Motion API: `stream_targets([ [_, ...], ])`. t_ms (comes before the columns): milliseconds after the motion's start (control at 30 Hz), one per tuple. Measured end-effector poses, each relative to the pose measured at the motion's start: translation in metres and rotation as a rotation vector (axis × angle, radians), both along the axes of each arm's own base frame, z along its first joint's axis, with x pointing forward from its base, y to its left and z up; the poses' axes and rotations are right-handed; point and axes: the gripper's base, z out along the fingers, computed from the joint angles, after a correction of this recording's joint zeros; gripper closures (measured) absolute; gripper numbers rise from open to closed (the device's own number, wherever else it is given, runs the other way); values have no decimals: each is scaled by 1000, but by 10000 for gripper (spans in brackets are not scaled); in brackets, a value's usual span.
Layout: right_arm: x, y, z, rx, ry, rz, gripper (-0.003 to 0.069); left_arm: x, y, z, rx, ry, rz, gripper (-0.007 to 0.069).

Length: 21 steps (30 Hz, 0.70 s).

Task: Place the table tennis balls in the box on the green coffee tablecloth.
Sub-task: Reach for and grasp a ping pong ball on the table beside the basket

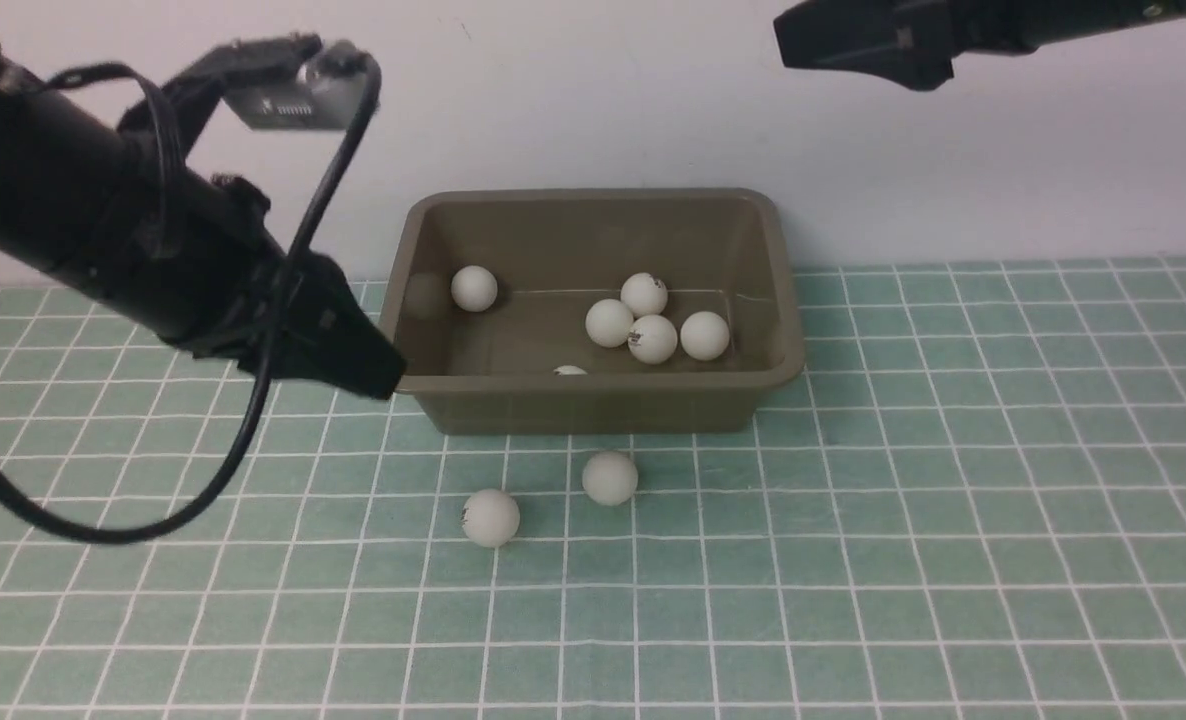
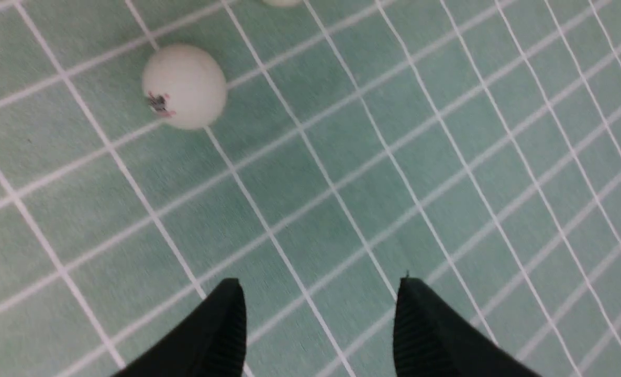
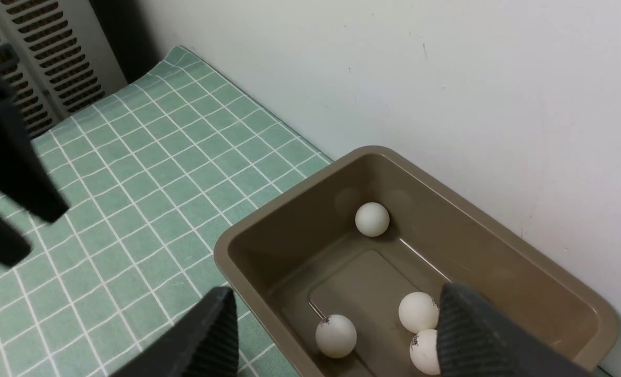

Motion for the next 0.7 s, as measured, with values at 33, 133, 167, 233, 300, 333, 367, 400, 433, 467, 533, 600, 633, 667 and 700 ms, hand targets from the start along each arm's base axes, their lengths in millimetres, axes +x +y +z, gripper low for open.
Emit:
stream_targets([
  [33,0,0,0,-2,0,0,198,0,0,-7,-10,-13,13,272],
  [133,0,0,0,-6,-2,0,198,7,0,-22,-27,-66,61,272],
  [167,0,0,0,-6,-2,0,198,9,-1,-26,-33,-71,66,272],
  [233,0,0,0,-6,-2,0,198,16,-2,-33,-60,-104,71,272],
  [300,0,0,0,-6,-2,0,198,24,-4,-38,-81,-135,73,272],
  [333,0,0,0,-6,-2,0,198,27,-5,-41,-90,-149,72,272],
  [367,0,0,0,-6,-2,0,198,31,-5,-45,-94,-166,73,272],
  [400,0,0,0,-6,-2,0,198,33,-5,-47,-88,-176,71,271],
  [433,0,0,0,-6,-2,0,198,35,-5,-50,-88,-183,74,269],
  [467,0,0,0,-6,-2,0,198,39,-5,-54,-89,-191,83,263],
  [533,0,0,0,-6,-2,0,198,44,-4,-61,-78,-201,91,246],
  [600,0,0,0,-6,-2,0,198,46,-4,-66,-74,-202,93,232],
  [633,0,0,0,-6,-2,0,198,48,-4,-69,-73,-201,94,224],
  [667,0,0,0,-6,-2,0,198,49,-4,-71,-72,-200,94,216],
  [700,0,0,0,-6,-2,0,198,51,-4,-76,-71,-197,97,204],
])
